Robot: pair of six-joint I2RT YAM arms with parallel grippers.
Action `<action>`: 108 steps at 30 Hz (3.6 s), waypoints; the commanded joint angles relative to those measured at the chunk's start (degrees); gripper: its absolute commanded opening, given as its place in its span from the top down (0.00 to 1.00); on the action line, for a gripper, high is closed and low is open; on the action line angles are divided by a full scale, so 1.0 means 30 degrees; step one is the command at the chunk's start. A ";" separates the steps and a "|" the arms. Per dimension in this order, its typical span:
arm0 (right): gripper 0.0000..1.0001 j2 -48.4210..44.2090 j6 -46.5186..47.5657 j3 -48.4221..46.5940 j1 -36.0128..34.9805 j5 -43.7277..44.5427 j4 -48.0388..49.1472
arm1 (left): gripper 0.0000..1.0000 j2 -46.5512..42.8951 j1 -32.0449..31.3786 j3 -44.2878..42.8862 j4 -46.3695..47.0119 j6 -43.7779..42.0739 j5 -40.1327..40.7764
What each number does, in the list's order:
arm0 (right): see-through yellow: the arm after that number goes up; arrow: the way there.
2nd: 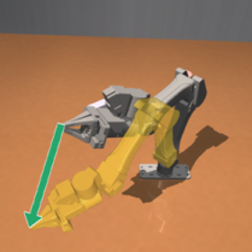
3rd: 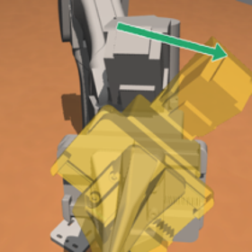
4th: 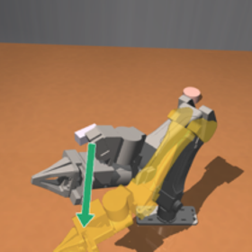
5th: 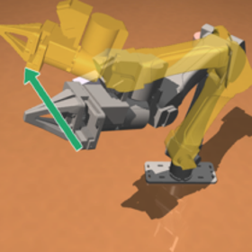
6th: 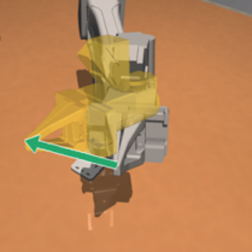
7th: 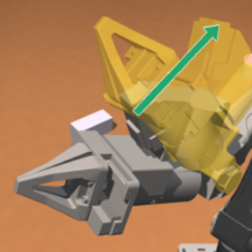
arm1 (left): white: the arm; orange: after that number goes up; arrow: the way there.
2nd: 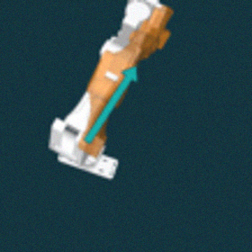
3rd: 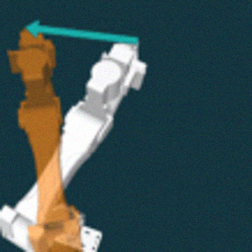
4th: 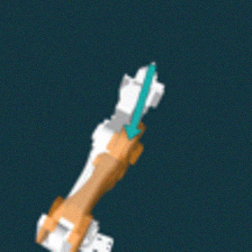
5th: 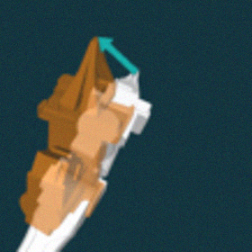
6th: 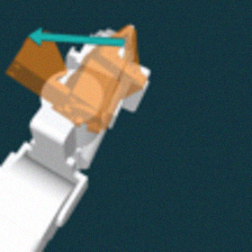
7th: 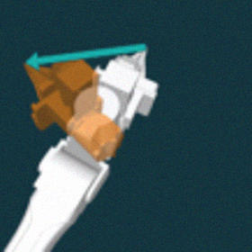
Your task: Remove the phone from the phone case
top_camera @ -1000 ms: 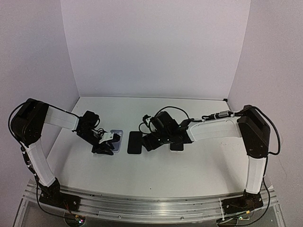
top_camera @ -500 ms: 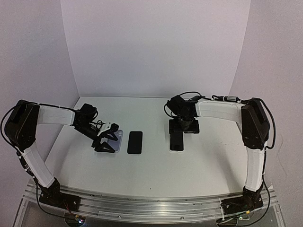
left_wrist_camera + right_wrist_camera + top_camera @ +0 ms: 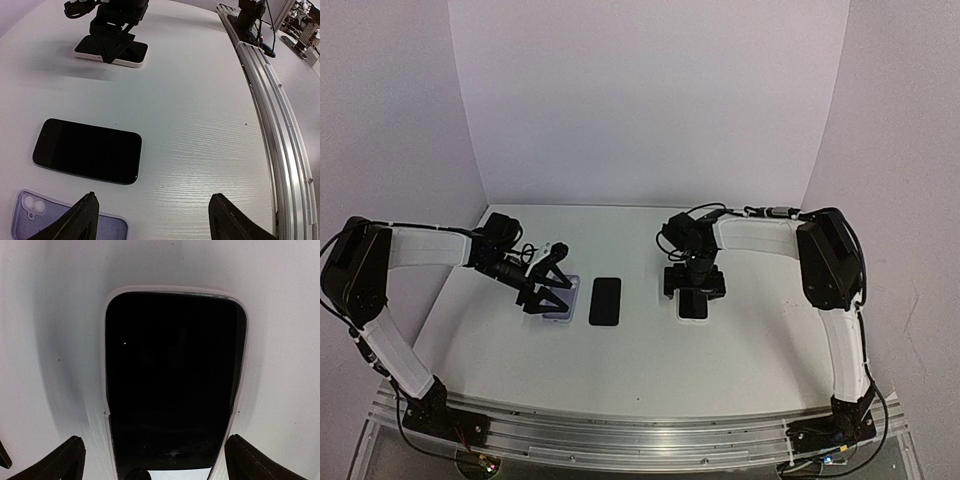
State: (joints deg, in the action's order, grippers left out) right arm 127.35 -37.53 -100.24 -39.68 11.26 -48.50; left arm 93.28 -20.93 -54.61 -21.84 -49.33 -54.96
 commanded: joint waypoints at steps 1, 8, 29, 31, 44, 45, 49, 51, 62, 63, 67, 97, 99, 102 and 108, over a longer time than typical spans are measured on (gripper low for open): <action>0.02 0.0561 -0.0222 -0.0364 -0.0054 -0.0499 -0.0414 | 0.23 -0.0959 0.0084 0.0297 0.0734 0.0564 -0.0531; 0.12 0.1069 -0.0543 0.1155 -0.0048 -0.1373 0.0168 | 0.24 -0.1005 0.0062 0.0433 0.1876 0.1963 -0.0454; 0.58 -0.6150 0.3788 0.8154 -0.2994 0.2066 1.2994 | 0.22 0.0010 -0.2200 0.0356 1.2956 2.1917 0.5233; 0.59 -0.6265 0.4205 0.7993 -0.3498 0.2096 1.4098 | 0.20 0.0272 -0.2678 0.0338 1.4107 2.3494 0.5941; 0.61 -0.6195 0.5721 0.5653 -0.4987 0.0178 1.6781 | 0.15 0.1546 -0.3552 0.0033 1.5529 2.6325 0.8284; 0.61 -0.6093 0.5807 0.5451 -0.5061 -0.0001 1.6812 | 0.15 0.1577 -0.3624 0.0005 1.5775 2.6384 0.8259; 0.62 -0.5713 0.6025 0.4903 -0.5275 -0.0679 1.6836 | 0.16 0.1748 -0.3887 -0.0119 1.6704 2.6576 0.8056; 0.62 -0.5654 0.6192 0.4712 -0.5332 -0.1020 1.6819 | 0.17 0.1875 -0.3893 -0.0149 1.6860 2.6896 0.8158; 0.54 -0.6203 0.6964 0.5062 -0.5295 -0.2623 1.6768 | 1.00 0.1631 -0.3858 -0.0173 1.6692 2.7600 0.7589; 0.51 -0.6414 0.6972 0.5273 -0.5197 -0.2786 1.6709 | 1.00 0.1531 -0.3839 -0.0153 1.6647 2.7427 0.7316; 0.21 -0.7709 0.6832 0.6521 -0.4040 -0.5715 1.6346 | 1.00 0.0795 -0.3467 0.0237 1.6871 2.3989 0.6164; 0.32 -0.3198 -0.4828 0.4131 -0.2267 -1.6230 2.1197 | 1.00 0.1555 -0.3609 0.8556 3.3503 -2.0870 -0.0512; 0.41 -0.2812 -0.5045 0.3800 -0.2261 -1.6319 2.1542 | 1.00 0.1558 -0.3655 0.8559 3.3594 -2.0726 -0.0519; 0.68 -0.2551 -0.5155 0.3624 -0.2267 -1.6464 2.1846 | 1.00 0.1496 -0.3659 0.8549 3.3733 -2.0354 -0.0402; 1.00 -0.3601 -0.3453 0.4387 -0.2177 -1.6078 2.1846 | 0.65 0.0664 -0.3665 0.9295 3.3245 -1.8225 -0.0211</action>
State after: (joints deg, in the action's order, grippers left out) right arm 119.50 -51.41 -86.66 -45.77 -42.34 17.73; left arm 98.98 -31.15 -28.09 77.29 -108.14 -55.05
